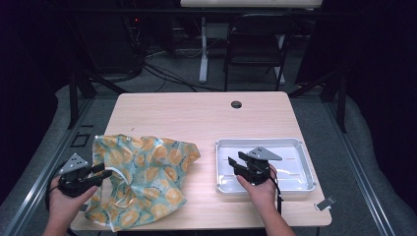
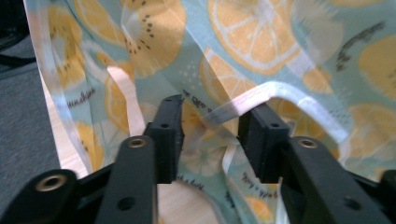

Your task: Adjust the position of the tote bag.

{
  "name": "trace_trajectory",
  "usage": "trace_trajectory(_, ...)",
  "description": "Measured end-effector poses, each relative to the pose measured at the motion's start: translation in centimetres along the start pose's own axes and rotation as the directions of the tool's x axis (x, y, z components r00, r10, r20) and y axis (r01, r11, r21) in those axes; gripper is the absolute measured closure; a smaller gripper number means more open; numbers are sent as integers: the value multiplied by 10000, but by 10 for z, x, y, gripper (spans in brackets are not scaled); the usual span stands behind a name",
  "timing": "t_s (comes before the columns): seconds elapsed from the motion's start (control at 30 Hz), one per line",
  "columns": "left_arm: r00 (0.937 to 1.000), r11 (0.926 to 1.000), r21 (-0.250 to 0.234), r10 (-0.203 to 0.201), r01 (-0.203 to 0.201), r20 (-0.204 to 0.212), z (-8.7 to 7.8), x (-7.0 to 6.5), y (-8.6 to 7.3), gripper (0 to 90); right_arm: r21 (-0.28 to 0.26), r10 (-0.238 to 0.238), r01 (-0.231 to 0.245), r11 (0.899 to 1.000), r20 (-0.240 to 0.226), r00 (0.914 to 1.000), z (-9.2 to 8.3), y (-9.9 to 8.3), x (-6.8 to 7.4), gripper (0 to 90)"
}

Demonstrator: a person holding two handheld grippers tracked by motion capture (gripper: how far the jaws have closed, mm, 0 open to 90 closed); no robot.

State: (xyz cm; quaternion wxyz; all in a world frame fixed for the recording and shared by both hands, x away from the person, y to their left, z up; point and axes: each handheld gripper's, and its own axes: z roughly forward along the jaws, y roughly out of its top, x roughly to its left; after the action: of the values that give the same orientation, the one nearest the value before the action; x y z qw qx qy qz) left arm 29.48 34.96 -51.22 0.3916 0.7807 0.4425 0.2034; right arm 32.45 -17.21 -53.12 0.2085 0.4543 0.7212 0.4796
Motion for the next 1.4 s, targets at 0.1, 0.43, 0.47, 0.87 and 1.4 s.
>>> trace_trajectory(0.1,9999,9995,-310,53,-50,90,-4,-1,4,768,56,-73,73,10000,1,10000,-1,-1,1,525)
trace_trajectory(0.43,9921,9885,-1410,-381,549,1194,-27,-5,27,900,16,-597,597,9982,-41,9982,-5,0,12,531)
trace_trajectory(0.47,9906,9872,-1489,-378,575,1314,-29,-6,29,900,-6,-712,712,9975,-91,9974,-6,1,15,531)
trace_trajectory(0.87,9752,9697,-2416,192,355,2203,-48,-23,61,900,-300,-2249,2237,9742,-2129,9509,-10,40,76,578)
trace_trajectory(1.4,9515,9673,-2535,887,-116,2947,-31,-57,89,900,-364,-2347,2478,9681,-4771,8469,25,87,170,593)
